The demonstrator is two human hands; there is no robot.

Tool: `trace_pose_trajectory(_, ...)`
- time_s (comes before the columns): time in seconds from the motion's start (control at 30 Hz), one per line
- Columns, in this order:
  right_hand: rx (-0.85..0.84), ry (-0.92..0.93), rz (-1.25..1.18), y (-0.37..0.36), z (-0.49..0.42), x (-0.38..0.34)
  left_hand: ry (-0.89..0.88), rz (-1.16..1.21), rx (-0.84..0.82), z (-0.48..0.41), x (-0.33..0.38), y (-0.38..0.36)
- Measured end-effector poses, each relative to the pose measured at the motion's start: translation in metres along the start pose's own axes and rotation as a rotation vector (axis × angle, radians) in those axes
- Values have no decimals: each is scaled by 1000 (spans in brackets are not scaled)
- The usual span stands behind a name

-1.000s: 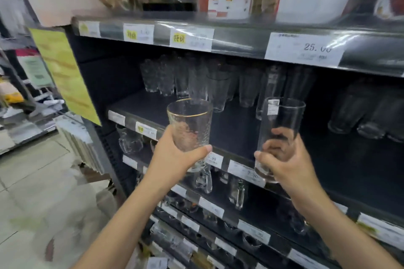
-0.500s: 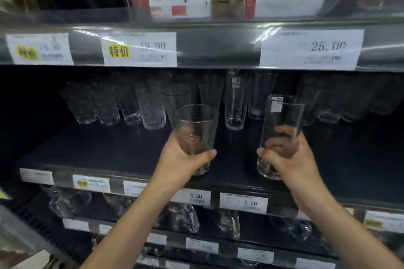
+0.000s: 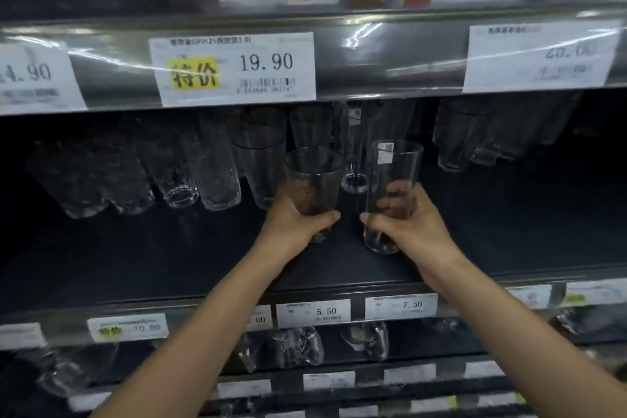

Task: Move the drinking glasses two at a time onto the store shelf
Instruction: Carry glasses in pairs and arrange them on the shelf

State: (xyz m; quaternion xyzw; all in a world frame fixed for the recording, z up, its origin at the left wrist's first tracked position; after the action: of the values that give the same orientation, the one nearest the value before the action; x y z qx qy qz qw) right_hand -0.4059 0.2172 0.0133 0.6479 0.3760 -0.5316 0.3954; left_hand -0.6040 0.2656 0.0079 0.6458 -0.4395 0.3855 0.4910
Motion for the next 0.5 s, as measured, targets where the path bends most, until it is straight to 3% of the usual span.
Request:
trace_pose_trajectory(0.23, -48, 45, 47, -11, -10, 5, -68, -73, -62, -23, -7, -7)
trace_pose_trajectory(0.5, -71, 73, 151, -13, -29, 14, -109, -356, 109, -36, -4, 2)
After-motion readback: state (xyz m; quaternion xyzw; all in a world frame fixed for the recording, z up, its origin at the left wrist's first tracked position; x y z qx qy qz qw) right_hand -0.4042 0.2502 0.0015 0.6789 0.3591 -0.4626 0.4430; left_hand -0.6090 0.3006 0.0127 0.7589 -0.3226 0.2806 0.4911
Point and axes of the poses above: each hand's wrist, its own z-axis away from the middle knuckle, its own y-axis out of the back of the hand, x = y × z, the point moved 7 cm from there along -z, towards the middle knuckle, and after that the axes turned 11 degrees about x, right-handed, at the moved point
